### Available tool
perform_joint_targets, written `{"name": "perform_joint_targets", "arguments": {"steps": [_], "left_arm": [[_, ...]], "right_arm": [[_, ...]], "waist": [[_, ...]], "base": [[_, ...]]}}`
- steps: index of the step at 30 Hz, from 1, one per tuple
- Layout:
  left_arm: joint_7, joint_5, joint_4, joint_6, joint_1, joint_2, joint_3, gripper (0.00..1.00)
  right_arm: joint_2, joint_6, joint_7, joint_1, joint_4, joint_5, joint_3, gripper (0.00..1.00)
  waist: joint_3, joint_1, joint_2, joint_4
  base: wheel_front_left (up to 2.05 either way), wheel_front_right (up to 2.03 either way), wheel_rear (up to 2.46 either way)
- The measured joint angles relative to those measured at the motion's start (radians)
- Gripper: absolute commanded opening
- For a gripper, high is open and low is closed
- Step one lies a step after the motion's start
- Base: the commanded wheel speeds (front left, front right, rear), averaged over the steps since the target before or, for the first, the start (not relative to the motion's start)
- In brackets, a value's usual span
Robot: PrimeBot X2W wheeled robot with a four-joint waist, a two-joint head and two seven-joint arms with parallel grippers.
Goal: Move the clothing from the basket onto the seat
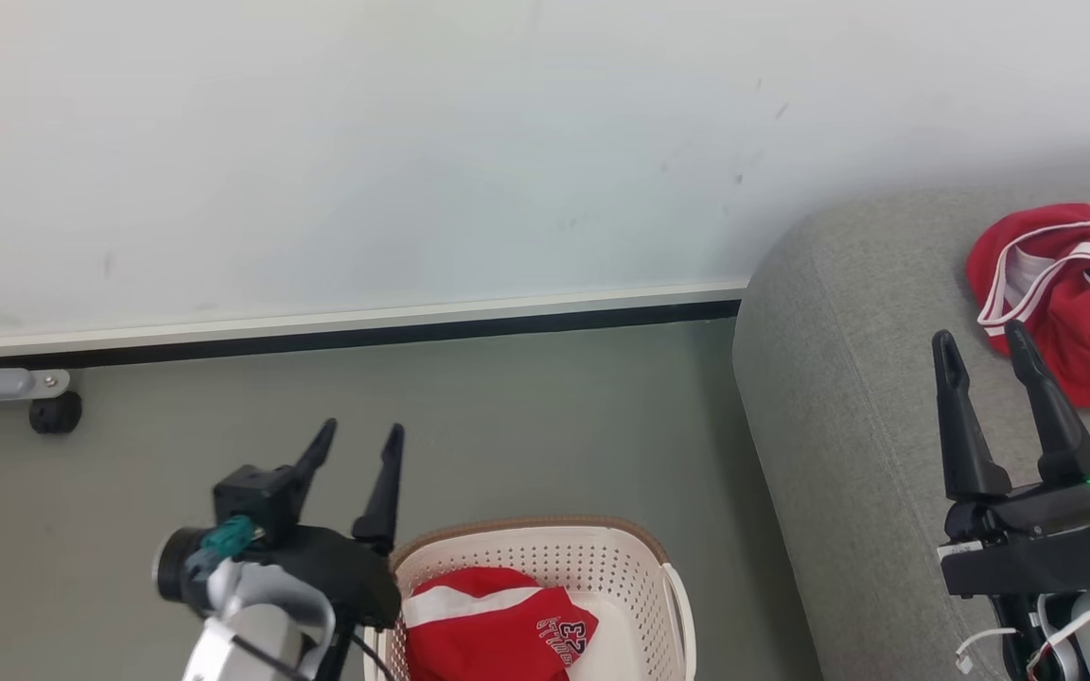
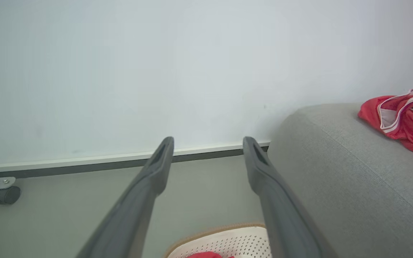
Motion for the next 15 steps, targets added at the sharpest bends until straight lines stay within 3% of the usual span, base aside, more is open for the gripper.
{"name": "perform_joint_targets", "arguments": {"steps": [5, 15], "left_arm": [[0.0, 0.0, -0.134, 0.03, 0.051, 0.035, 0.039, 1.0], [0.0, 0.004, -0.342, 0.07, 0.141, 0.046, 0.066, 1.0]], "right_arm": [[-0.005, 0.0, 0.0, 0.021, -0.012, -0.007, -0.013, 1.0], [-0.012, 0.0, 0.0, 0.031, -0.022, -0.009, -0.025, 1.0]], "waist": [[-0.003, 0.0001, 0.0002, 0.004], [-0.004, 0.0001, 0.0001, 0.004]], "base": [[0.0, 0.0, 0.0], [0.0, 0.0, 0.0]]}}
